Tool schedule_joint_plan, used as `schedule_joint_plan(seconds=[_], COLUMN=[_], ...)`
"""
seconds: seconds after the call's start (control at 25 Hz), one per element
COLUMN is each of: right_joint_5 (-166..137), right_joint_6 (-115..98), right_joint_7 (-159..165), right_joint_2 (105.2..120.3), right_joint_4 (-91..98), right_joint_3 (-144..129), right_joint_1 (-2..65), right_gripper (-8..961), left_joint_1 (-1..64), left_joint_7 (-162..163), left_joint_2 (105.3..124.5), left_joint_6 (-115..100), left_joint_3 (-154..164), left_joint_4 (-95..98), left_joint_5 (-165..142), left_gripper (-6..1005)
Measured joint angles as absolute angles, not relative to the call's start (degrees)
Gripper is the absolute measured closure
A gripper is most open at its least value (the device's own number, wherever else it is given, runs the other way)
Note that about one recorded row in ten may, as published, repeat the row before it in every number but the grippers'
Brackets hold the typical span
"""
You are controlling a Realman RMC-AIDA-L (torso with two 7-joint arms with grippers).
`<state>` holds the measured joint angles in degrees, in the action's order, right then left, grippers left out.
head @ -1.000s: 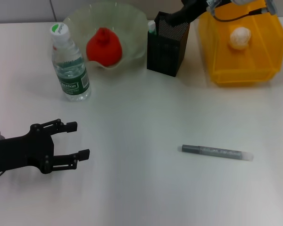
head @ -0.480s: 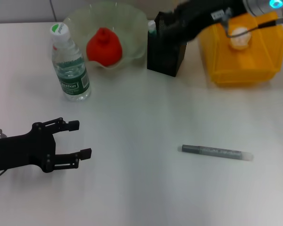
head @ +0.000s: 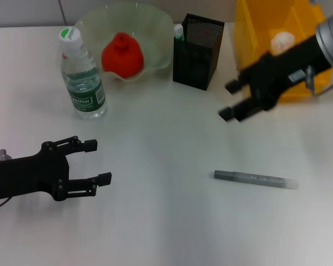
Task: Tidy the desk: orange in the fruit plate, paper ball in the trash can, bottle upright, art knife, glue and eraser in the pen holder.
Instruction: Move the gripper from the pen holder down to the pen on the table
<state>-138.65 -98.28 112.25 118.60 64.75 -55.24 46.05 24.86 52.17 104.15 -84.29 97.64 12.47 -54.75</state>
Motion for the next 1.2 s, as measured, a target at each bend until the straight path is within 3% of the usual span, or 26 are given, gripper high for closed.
schedule_joint_plan(seconds=[0.72, 1.2], right_joint_5=[-153.93, -156.77], right_joint_6=[-107.44, -102.51], right_joint_7=[113.07, 114.80], right_joint_2=[119.01, 119.49], right_joint_4=[62.52, 60.54], right_joint_3=[-61.50, -71.64], right_joint_1=[45.93, 44.97], right_gripper=[298, 324], left_joint_1=[24.96, 25.05], left_joint_7=[54.49, 54.93], left_joint_2=[105.53, 106.13], left_joint_6=[-82.50, -81.99], left_joint_3=[97.15, 95.60], left_joint_4=[13.32, 13.48], left_joint_5=[-54.57, -54.69], left_gripper=[139, 139])
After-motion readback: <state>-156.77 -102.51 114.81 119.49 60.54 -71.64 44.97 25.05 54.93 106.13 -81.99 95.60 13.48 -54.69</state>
